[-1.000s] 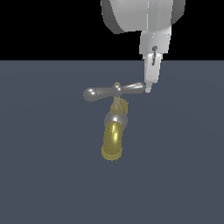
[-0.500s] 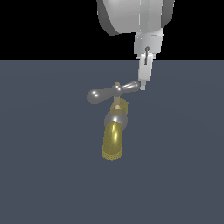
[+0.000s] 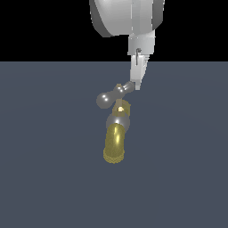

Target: Turn on the faucet by rotating a designated handle.

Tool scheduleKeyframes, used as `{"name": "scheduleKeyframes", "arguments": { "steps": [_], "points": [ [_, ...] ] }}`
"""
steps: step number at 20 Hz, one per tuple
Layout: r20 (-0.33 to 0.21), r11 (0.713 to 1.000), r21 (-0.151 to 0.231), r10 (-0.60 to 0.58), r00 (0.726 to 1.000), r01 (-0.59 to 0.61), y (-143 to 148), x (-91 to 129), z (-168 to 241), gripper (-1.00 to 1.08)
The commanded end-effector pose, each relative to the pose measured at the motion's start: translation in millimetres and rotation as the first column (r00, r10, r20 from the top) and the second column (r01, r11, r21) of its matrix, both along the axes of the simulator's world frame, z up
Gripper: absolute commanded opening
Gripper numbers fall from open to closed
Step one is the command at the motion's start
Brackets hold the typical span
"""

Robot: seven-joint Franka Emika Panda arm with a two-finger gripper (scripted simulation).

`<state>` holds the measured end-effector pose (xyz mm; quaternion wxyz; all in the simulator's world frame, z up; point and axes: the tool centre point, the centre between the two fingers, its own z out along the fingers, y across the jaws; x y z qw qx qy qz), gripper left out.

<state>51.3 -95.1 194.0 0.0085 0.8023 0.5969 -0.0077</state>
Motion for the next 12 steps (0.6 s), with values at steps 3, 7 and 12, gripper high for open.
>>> {"name": "scheduleKeyframes", "arguments": {
  "steps": [3,7,12],
  "points": [
    [0.002,0.997,0.022,0.074,0.997,-0.074,74.7,15.8,-0.4,-1.0],
    [0.004,1.0,0.0,0.01,1.0,-0.01,32.2,12.4,-0.3,-1.0],
    [0.003,1.0,0.005,0.026,1.0,-0.026,63.3,5.7,-0.6,-1.0]
  ]
}}
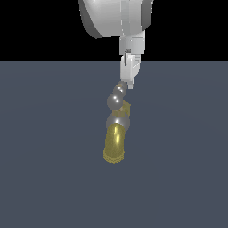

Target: Turn on the faucet by rotating a designated handle.

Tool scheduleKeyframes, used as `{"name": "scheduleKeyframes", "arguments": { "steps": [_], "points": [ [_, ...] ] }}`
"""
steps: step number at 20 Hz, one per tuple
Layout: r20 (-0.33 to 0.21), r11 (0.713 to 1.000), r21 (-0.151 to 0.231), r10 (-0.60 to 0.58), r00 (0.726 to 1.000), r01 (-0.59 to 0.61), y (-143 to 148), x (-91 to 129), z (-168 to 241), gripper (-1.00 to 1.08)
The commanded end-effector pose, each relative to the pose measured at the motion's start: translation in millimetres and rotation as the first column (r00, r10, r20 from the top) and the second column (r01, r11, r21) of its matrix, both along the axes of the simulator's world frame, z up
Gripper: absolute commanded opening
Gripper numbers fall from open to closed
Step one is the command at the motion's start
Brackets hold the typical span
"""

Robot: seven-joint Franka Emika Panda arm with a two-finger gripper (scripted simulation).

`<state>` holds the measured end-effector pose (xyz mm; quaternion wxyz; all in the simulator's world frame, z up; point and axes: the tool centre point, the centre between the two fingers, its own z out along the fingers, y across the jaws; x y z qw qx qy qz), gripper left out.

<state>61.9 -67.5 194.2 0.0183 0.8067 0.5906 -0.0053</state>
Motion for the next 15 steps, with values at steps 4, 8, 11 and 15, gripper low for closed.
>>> {"name": "scheduleKeyframes", "arguments": {
  "steps": [4,8,11,15],
  "points": [
    [-0.013,0.998,0.023,0.055,0.998,-0.055,61.6,-10.9,-0.9,-1.0],
    [-0.013,0.997,0.027,0.069,0.998,-0.069,88.5,-17.5,-0.9,-1.0],
    [-0.013,0.996,0.031,0.08,0.997,-0.08,109.5,-22.8,-0.7,-1.0],
    [-0.013,0.995,0.035,0.092,0.996,-0.091,131.2,-28.5,-0.5,-1.0]
  ]
}}
